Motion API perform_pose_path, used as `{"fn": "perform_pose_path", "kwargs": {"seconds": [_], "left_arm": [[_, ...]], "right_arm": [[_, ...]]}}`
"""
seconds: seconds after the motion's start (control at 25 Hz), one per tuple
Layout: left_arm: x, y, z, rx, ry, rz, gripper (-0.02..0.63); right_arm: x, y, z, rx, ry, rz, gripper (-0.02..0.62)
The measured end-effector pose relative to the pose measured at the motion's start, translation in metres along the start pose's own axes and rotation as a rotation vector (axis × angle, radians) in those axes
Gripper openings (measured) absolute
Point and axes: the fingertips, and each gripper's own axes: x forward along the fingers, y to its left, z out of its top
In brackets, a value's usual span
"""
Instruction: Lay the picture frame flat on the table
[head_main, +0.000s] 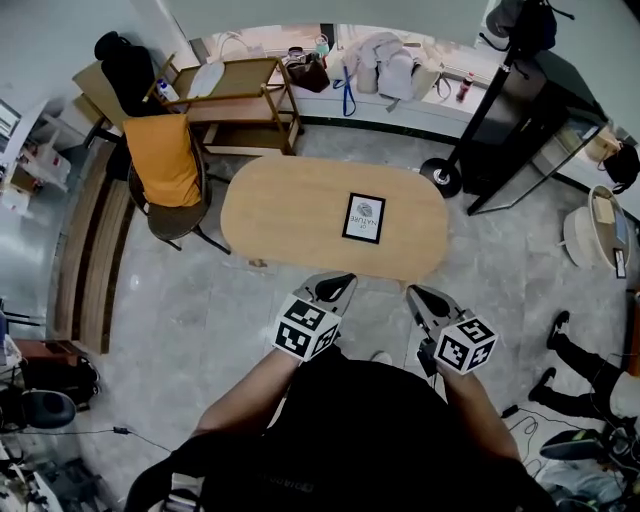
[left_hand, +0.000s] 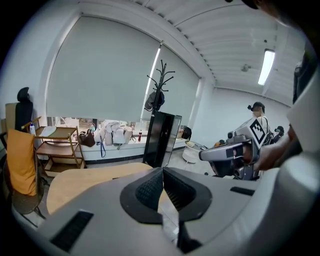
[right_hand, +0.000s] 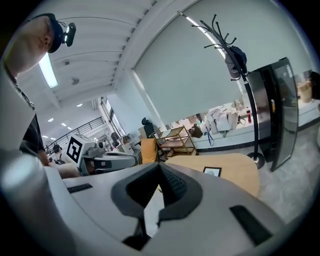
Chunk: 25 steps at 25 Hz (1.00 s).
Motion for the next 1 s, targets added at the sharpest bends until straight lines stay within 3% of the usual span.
{"fn": "perform_pose_path", "kwargs": {"seconds": [0.48, 1.0], "left_arm": [[-0.013, -0.042, -0.012, 0.028, 0.000, 0.029, 0.005], [-0.019, -0.034, -0.017, 0.007, 0.001, 0.050, 0.005]], "right_arm": [[-0.028, 0.000, -0.032, -0.023, 0.007, 0.029, 0.000], [-0.020, 0.011, -0.039, -0.012, 0.039, 0.066, 0.000]]}}
